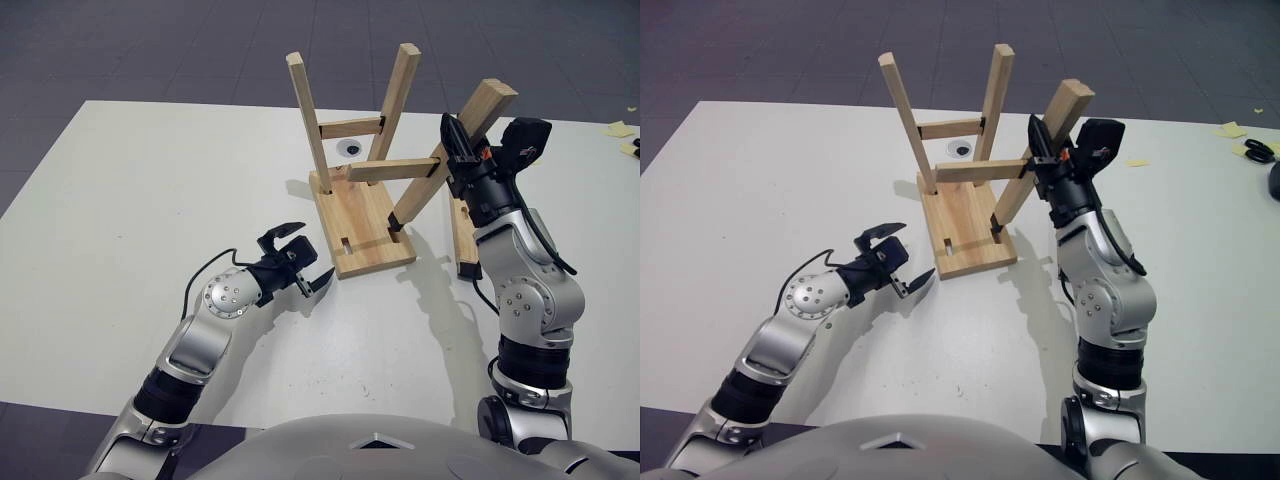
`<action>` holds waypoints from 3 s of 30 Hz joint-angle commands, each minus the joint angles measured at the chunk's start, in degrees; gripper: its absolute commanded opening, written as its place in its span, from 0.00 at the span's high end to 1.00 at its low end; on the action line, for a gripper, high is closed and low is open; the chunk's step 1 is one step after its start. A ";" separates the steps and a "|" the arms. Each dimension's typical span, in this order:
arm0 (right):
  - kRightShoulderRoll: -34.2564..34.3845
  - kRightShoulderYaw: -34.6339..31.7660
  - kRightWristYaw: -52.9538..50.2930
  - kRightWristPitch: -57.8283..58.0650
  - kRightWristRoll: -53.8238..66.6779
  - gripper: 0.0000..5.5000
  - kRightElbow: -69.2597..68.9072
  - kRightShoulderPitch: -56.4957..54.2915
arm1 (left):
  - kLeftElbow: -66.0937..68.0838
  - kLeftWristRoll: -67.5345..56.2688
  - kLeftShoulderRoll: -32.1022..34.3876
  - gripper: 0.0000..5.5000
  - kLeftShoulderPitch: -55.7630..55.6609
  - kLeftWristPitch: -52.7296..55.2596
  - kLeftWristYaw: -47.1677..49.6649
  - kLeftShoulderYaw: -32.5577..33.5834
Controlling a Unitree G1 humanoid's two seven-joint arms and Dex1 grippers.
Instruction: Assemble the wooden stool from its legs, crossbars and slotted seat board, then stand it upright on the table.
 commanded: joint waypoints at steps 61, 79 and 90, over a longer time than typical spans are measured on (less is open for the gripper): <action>-4.16 2.10 0.81 17.14 -3.01 0.81 -1.46 11.10 | 1.13 3.02 1.04 0.02 1.16 -0.84 -0.47 -1.62; -1.02 -7.54 3.62 12.78 7.71 0.41 1.05 -5.46 | 2.48 3.85 -0.17 0.02 0.60 -0.95 -0.13 -1.68; -5.69 -14.67 0.40 12.87 14.34 0.11 12.06 -33.25 | 3.26 3.99 -0.72 0.02 0.08 -1.18 0.28 -1.48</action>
